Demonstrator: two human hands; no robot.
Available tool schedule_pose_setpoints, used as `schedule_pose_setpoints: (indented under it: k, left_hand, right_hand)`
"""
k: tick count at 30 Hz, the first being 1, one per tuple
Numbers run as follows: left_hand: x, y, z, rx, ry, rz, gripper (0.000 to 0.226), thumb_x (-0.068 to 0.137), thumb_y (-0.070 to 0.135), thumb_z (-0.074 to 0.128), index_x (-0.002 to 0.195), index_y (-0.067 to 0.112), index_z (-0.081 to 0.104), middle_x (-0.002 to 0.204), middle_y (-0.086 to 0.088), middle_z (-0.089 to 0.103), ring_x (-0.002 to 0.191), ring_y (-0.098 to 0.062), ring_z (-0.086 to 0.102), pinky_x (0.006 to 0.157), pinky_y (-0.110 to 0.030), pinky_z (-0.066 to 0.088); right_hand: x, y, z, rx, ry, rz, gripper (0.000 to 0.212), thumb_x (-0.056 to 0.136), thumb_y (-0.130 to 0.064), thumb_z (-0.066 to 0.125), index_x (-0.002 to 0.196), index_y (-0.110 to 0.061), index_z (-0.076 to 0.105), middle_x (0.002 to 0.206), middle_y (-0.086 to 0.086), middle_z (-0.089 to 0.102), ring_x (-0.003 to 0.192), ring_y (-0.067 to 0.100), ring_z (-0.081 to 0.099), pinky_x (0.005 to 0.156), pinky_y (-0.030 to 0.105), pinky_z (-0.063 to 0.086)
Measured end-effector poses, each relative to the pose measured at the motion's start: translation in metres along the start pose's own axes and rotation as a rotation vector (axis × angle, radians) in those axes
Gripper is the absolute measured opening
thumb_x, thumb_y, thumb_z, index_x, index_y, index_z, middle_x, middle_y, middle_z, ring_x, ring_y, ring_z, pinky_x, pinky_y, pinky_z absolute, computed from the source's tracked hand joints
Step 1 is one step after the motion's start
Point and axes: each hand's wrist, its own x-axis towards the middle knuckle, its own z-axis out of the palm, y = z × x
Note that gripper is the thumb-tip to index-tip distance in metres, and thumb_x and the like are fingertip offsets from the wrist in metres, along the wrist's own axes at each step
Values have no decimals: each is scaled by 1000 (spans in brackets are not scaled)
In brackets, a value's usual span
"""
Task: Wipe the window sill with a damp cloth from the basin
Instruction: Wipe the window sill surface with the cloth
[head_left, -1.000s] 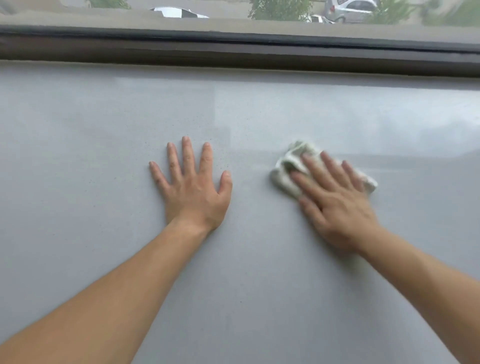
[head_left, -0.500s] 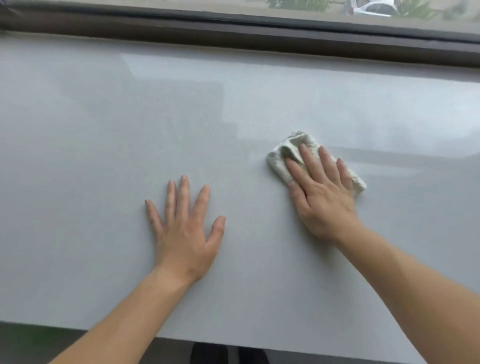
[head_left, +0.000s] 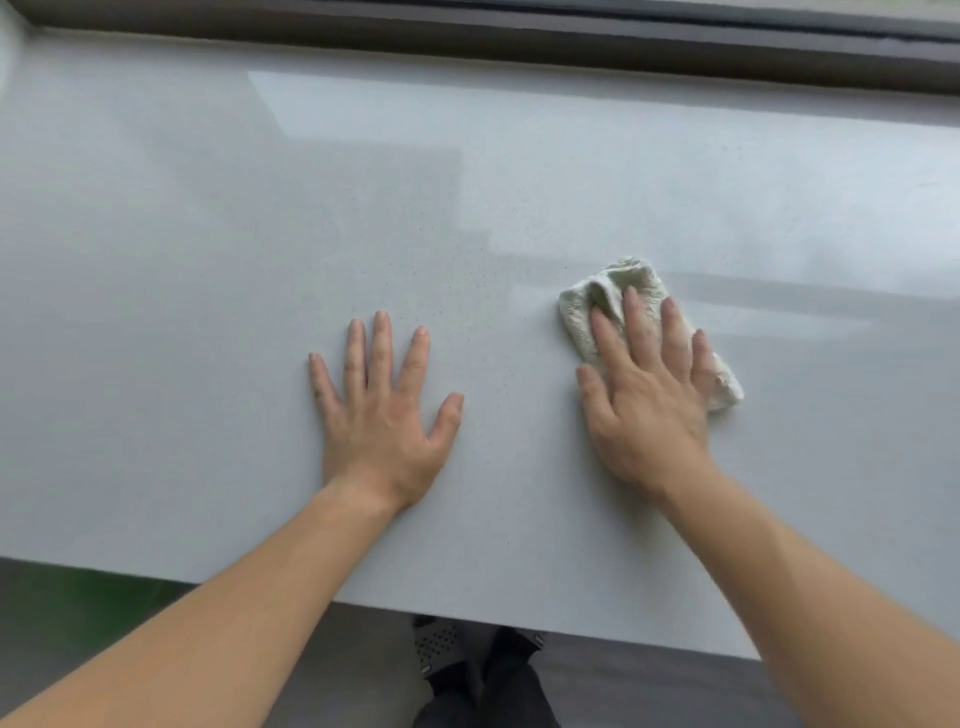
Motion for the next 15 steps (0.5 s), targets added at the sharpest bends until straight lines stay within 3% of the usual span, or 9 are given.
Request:
schedule_pose_setpoints:
  k: [4, 8, 9, 13, 15]
  left_hand:
    - [0, -2, 0, -55, 30, 21, 74, 92, 64, 12, 157, 29, 12, 167, -6, -1, 152, -24, -10, 118, -62, -8]
    - [-4, -6, -2, -234, 77, 51, 69, 94, 61, 8, 156, 32, 18, 167, -1, 6, 153, -20, -6, 118, -59, -10]
    - [-5, -6, -3, -229, 71, 55, 69, 94, 62, 8, 155, 33, 21, 167, 0, 7, 153, -20, -6, 117, -60, -11]
    - [-4, -5, -3, -173, 38, 52, 70, 93, 64, 8, 152, 35, 28, 167, 0, 3, 152, -20, -10, 116, -60, -14]
    - [-5, -6, -2, -159, 37, 54, 70, 92, 64, 9, 153, 34, 26, 167, 0, 3, 152, -21, -10, 116, -61, -13]
  right_hand:
    - [-94, -48, 26, -44, 8, -237, 63, 98, -52, 32, 157, -32, 26, 169, -1, 7, 155, 31, -1, 121, 58, 10]
    - [-123, -22, 31, -114, -33, -487, 53, 103, -47, 29, 155, -36, 32, 167, -6, 15, 155, 26, 5, 122, 54, 14]
    - [-115, -13, 30, -124, -24, -441, 51, 104, -48, 27, 154, -38, 33, 167, -8, 15, 155, 24, 5, 122, 53, 12]
    - [-93, -31, 32, -55, 60, 25, 55, 102, -46, 23, 156, -38, 28, 168, -5, 9, 155, 26, 0, 123, 51, 0]
    - [-114, -61, 40, -74, 63, 23, 58, 101, -46, 25, 158, -35, 22, 169, -1, 4, 155, 30, -3, 122, 54, 1]
